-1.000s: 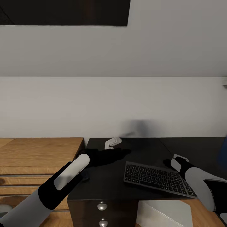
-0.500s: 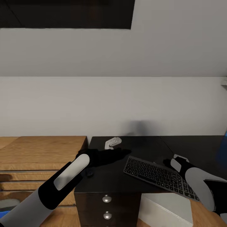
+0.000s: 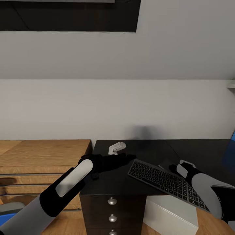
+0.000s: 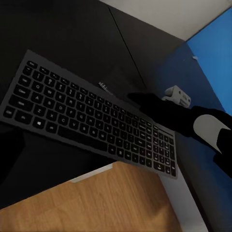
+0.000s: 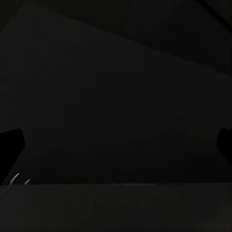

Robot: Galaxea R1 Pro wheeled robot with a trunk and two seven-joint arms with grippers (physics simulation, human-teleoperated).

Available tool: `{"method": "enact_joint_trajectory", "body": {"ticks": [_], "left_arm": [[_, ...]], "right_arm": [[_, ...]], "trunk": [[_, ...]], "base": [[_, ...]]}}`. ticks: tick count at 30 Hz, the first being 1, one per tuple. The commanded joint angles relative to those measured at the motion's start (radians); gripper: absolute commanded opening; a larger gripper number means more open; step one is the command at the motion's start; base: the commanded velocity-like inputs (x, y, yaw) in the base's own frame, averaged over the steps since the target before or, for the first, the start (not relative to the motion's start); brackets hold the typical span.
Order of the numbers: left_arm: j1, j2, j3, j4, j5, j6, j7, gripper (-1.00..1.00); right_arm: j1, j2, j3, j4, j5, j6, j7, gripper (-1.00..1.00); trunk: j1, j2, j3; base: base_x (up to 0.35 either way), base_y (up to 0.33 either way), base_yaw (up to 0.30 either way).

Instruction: In the bedroom, organize the workspace by keeping the computer under the desk, ensuring the monitor is on the desk, placing the keyboard on the desk next to the monitor, placing the mouse on the desk next to the keyboard, moving the folder from the swivel chair onto the desk next to the mouse, stacking the notebook on top of the folder with the pen on top of the notebook, and positioning the swivel chair next to the desk.

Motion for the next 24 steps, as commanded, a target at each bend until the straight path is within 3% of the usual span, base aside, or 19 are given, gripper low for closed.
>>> {"method": "enact_joint_trajectory", "body": {"ticks": [1,10,24], "left_arm": [[-0.001,0.0,-0.001,-0.001,0.008,-0.001,0.008,1.0],[-0.001,0.0,-0.001,-0.004,0.008,-0.001,0.007,1.0],[-0.001,-0.001,-0.002,-0.004,0.008,-0.002,0.014,1.0]], "right_arm": [[0.0,0.0,-0.003,-0.002,-0.003,0.006,-0.004,1.0],[0.0,0.0,-0.003,-0.004,-0.003,0.003,-0.004,1.0],[0.0,0.004,-0.002,0.0,-0.004,-0.024,0.001,1.0]], "trunk": [[0.0,-0.001,-0.001],[0.0,-0.001,-0.001],[-0.054,0.097,0.043]], "base": [[-0.012,0.002,0.0],[-0.003,0.001,0.0],[0.0,0.0,0.0]]}}
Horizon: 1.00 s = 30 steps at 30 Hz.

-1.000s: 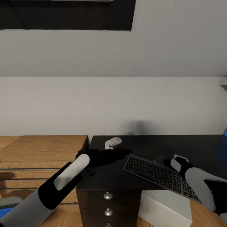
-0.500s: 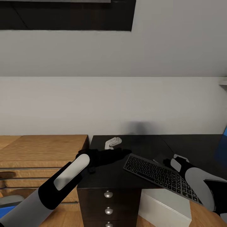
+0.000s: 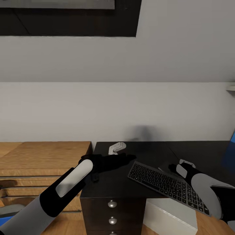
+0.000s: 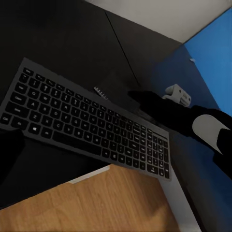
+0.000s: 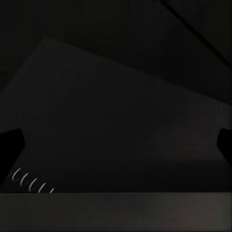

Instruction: In the bedroom, organize the workspace by keeping the computer under the desk, ensuring the monitor is on the desk, placing the keyboard on the desk next to the monitor, placing the mouse on the desk next to the keyboard, moving the folder from the swivel chair onto the desk next to the mouse, stacking the notebook on top of the folder with the pen on top of the notebook, and positioning the swivel chair next to the desk.

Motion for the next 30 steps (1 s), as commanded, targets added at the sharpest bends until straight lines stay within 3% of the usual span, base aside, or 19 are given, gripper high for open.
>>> {"method": "enact_joint_trajectory", "body": {"ticks": [1,7,16,20,30], "left_arm": [[-0.001,0.0,-0.001,-0.001,0.008,-0.002,0.008,1.0],[-0.001,-0.001,-0.001,-0.001,0.008,-0.001,0.009,1.0],[-0.001,-0.001,-0.015,-0.001,0.008,-0.001,0.006,1.0],[-0.001,-0.001,-0.019,-0.001,0.008,-0.002,0.008,1.0],[-0.001,-0.001,-0.021,-0.001,0.008,-0.002,0.009,1.0]], "right_arm": [[0.0,0.0,-0.003,-0.002,-0.003,-0.001,-0.004,1.0],[0.0,0.001,-0.003,-0.002,-0.003,-0.022,-0.006,1.0],[0.0,0.001,-0.002,-0.004,-0.005,-0.026,-0.008,1.0],[0.0,0.022,-0.002,0.0,-0.003,-0.026,-0.008,1.0],[0.0,0.024,-0.002,0.0,-0.003,-0.026,-0.009,1.0]], "trunk": [[-0.004,0.007,0.002],[-0.027,0.049,0.021],[-0.027,0.049,0.021],[-0.027,0.049,0.021],[-0.027,0.049,0.021]], "base": [[0.0,0.0,0.0],[0.0,0.0,0.0],[0.0,0.0,0.0],[0.0,0.0,0.0],[0.0,0.0,0.0]]}}
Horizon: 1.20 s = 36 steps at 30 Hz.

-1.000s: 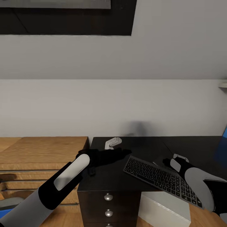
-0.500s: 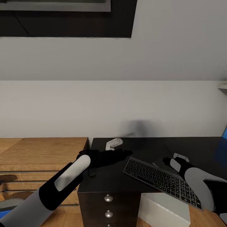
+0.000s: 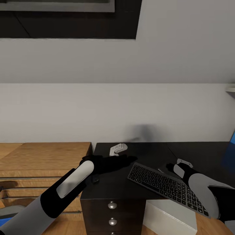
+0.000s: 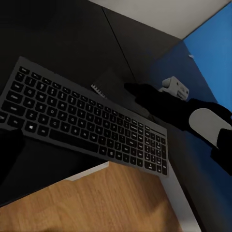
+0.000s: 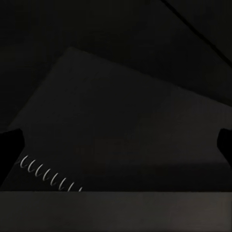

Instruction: In the bedroom, organize the workspace by keeping the computer under the desk, ensuring the monitor is on the desk, placing the keyboard on the desk next to the monitor, placing the mouse on the desk next to the keyboard, moving the folder from the swivel chair onto the desk next to the mouse, stacking the notebook on top of the folder with the pen on top of the notebook, and positioning the swivel chair next to the desk.

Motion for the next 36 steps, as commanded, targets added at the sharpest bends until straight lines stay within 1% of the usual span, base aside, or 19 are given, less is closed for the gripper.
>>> {"method": "enact_joint_trajectory", "body": {"ticks": [1,10,24,30,36], "left_arm": [[-0.001,0.0,-0.001,-0.001,0.008,-0.001,0.008,1.0],[-0.001,0.0,-0.001,-0.001,0.008,-0.002,0.007,1.0],[-0.001,-0.002,0.001,-0.001,0.008,-0.001,0.012,1.0],[-0.001,-0.003,0.0,-0.001,0.007,-0.001,0.012,1.0],[-0.001,-0.003,0.0,-0.001,0.007,-0.001,0.013,1.0]], "right_arm": [[0.0,0.0,-0.002,-0.003,-0.002,0.006,-0.004,1.0],[0.0,-0.001,-0.003,-0.003,-0.002,0.006,-0.004,1.0],[0.0,-0.009,-0.005,-0.002,-0.005,0.008,-0.005,1.0],[0.0,-0.016,-0.005,-0.002,-0.005,0.008,-0.006,1.0],[0.0,-0.037,-0.005,-0.003,-0.006,0.008,-0.005,1.0]], "trunk": [[0.0,-0.001,-0.001],[0.0,-0.001,-0.001],[0.0,-0.001,-0.001],[0.0,-0.001,-0.001],[0.0,-0.001,-0.001]], "base": [[0.0,0.0,0.0],[0.0,0.0,0.0],[0.0,0.0,0.0],[0.0,0.0,0.0],[0.0,0.0,0.0]]}}
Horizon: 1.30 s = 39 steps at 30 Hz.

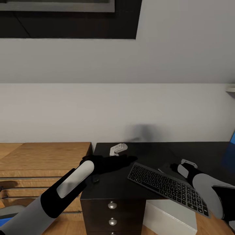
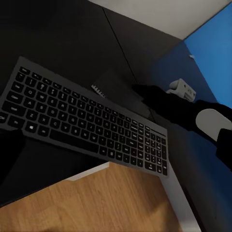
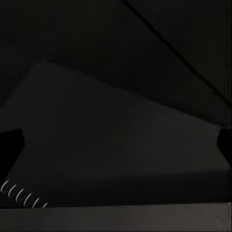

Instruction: In the bedroom, organize the workspace by keeping the computer under the desk, ensuring the monitor is on the desk, placing the keyboard on the desk next to the monitor, placing the mouse on the desk next to the keyboard, moving the folder from the swivel chair onto the desk next to the mouse, stacking the notebook on top of the folder with the pen on top of the notebook, and positioning the swivel chair next to the desk.

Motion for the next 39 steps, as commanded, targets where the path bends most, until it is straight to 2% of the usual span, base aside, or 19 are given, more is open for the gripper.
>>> {"method": "enact_joint_trajectory", "body": {"ticks": [1,9,17,24,29,39], "left_arm": [[-0.001,0.0,-0.001,-0.001,0.008,-0.001,0.008,1.0],[-0.001,0.0,-0.001,-0.001,0.008,-0.001,0.009,1.0],[-0.001,0.0,-0.001,-0.001,0.008,-0.003,0.012,1.0],[-0.001,-0.003,-0.006,-0.001,0.009,-0.003,0.013,1.0],[-0.001,-0.003,-0.007,-0.001,0.009,-0.003,0.013,1.0],[-0.001,-0.005,-0.032,-0.001,0.008,-0.003,0.012,1.0]], "right_arm": [[0.0,-0.004,-0.003,-0.002,-0.002,0.006,-0.004,1.0],[0.0,-0.016,-0.003,-0.003,-0.002,0.006,-0.003,1.0],[0.0,-0.023,-0.004,-0.003,-0.002,0.005,-0.004,1.0],[0.0,-0.049,-0.007,-0.003,-0.006,0.009,-0.002,1.0],[0.0,-0.054,-0.02,-0.003,-0.007,0.025,-0.002,1.0],[0.0,-0.055,-0.029,-0.003,-0.007,0.05,-0.002,1.0]], "trunk": [[0.0,-0.001,-0.001],[0.0,-0.001,-0.001],[0.031,-0.057,-0.026],[0.057,-0.106,-0.048],[0.077,-0.141,-0.064],[0.077,-0.141,-0.064]], "base": [[0.0,0.0,0.0],[0.0,0.0,0.0],[0.0,0.0,0.0],[0.0,0.0,0.0],[0.0,0.0,0.0],[0.0,0.0,0.0]]}}
